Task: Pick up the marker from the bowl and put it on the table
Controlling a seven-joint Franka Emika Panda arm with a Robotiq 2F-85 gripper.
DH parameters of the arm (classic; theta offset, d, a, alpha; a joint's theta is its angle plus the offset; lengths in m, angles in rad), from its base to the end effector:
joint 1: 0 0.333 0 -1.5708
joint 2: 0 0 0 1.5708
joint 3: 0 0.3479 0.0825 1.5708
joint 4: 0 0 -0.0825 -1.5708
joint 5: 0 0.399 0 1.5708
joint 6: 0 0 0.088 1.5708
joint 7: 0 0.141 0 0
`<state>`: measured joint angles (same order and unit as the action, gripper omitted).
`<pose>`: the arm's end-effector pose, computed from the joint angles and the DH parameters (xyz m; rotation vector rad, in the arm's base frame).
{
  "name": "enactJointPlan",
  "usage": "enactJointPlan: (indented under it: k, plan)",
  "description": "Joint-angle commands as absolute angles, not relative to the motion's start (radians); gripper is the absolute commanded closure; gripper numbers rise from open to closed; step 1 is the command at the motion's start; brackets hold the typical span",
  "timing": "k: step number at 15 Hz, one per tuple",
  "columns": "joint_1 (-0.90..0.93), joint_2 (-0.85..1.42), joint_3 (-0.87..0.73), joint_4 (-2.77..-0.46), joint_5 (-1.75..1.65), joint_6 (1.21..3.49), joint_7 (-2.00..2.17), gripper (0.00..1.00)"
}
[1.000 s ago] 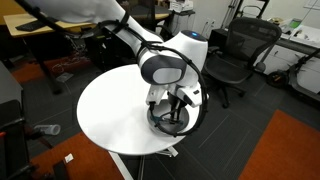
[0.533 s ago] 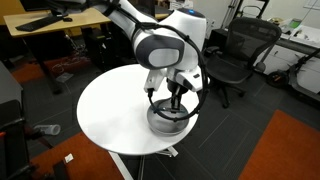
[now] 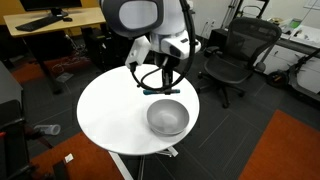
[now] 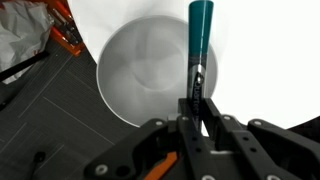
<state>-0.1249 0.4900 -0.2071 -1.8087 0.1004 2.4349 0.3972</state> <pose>0.6625 -0.2141 0.2759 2.8856 -1.1692 0.2328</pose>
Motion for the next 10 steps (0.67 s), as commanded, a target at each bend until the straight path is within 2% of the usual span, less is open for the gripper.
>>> enactJointPlan:
  k: [1,10]
  plan:
    - [-0.079,0.334,-0.212,-1.975,0.041,2.483,0.388,0.95]
    - [0.006,0.149,-0.135,-2.205,-0.08,2.527,0.378,0.95]
